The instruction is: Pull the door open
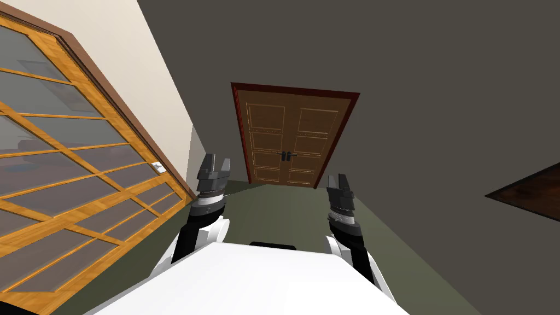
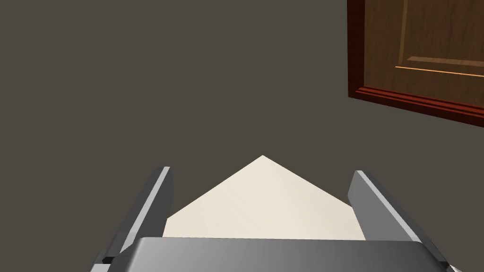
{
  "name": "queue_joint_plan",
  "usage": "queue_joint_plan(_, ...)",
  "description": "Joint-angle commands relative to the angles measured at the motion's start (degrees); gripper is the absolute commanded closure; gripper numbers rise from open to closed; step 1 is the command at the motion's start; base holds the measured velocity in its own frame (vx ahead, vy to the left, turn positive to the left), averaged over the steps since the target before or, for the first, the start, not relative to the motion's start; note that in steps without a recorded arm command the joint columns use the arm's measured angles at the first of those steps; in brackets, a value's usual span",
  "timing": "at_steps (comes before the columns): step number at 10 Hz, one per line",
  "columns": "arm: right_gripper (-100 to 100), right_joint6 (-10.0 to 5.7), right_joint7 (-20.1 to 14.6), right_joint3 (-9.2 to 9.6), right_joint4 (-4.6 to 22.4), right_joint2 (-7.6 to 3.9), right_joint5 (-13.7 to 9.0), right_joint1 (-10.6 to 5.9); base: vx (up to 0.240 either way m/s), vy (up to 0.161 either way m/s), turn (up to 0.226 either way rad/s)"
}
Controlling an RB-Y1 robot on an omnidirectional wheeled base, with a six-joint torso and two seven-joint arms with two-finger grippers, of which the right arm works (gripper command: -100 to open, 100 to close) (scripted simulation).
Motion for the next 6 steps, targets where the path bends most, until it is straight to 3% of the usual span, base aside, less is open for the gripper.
queue_joint_plan(1,-100,0.06,-0.2,-0.14,2.0,-0.50,-0.2,-1.16,0.031,-0.006,0.019)
queue_joint_plan(6,-100,0.24,-0.9,-0.53,7.7,-1.76,-0.9,-4.43,0.083,0.009,0.022)
